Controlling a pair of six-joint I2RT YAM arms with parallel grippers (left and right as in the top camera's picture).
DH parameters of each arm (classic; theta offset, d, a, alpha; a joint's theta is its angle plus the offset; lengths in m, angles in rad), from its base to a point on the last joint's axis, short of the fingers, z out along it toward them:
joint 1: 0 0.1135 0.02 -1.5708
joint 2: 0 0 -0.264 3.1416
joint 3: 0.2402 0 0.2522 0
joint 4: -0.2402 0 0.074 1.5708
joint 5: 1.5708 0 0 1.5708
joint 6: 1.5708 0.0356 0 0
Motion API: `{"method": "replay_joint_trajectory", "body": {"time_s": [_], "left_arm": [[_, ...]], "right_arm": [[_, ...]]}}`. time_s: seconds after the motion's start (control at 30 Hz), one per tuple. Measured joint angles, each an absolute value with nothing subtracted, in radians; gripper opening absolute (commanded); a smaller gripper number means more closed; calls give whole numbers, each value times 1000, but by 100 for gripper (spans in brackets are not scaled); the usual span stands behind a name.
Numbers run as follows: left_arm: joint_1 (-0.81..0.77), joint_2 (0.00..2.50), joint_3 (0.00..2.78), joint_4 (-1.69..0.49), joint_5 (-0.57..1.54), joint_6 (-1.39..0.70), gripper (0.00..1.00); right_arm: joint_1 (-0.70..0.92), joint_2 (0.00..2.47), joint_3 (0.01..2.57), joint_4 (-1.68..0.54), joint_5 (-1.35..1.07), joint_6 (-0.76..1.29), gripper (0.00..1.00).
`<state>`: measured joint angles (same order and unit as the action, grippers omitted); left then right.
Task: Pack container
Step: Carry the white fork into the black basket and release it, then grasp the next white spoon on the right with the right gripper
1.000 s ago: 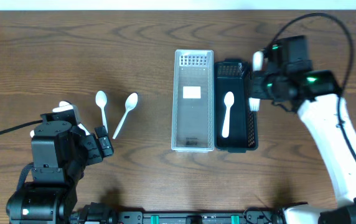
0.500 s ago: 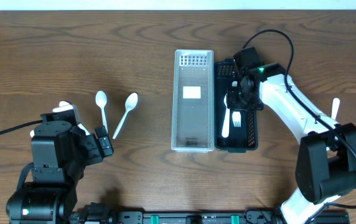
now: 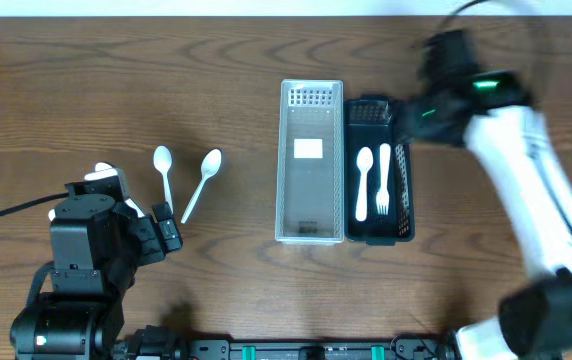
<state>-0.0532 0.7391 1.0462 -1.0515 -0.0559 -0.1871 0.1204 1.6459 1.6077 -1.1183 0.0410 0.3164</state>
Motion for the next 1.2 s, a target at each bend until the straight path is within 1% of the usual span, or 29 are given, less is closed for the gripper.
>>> {"method": "replay_joint_trajectory", "body": {"time_s": [0.17, 0.23, 0.3, 0.37, 0.47, 0.57, 0.77, 0.97, 1.2], "left_arm": [[-53, 739, 1046, -1051, -56, -187, 98], [-53, 739, 1046, -1051, -56, -187, 98], [-53, 739, 1046, -1051, -56, -187, 98], [-53, 739, 1046, -1051, -56, -187, 98], [-53, 739, 1046, -1051, -56, -187, 98], [-53, 739, 1046, -1051, -56, -187, 98], [-53, 739, 1046, -1051, -56, -187, 98], [-53, 739, 1046, -1051, -56, -187, 98], [-53, 739, 1046, -1051, -56, -187, 98]], "right_arm": [[-183, 1555, 1642, -1159, 88, 261, 82], [-290, 1567, 1634, -1157, 92, 222, 87], [-373, 1594, 1616, -1148, 95, 182, 94], [-439, 1631, 1587, -1131, 94, 146, 98], [-509, 1699, 1534, -1100, 95, 99, 99], [-541, 1765, 1491, -1072, 96, 76, 99], [-546, 1888, 1457, -1016, 89, 56, 99], [-546, 1996, 1457, -979, 33, 27, 99], [-546, 2085, 1456, -962, 9, 14, 97]]}}
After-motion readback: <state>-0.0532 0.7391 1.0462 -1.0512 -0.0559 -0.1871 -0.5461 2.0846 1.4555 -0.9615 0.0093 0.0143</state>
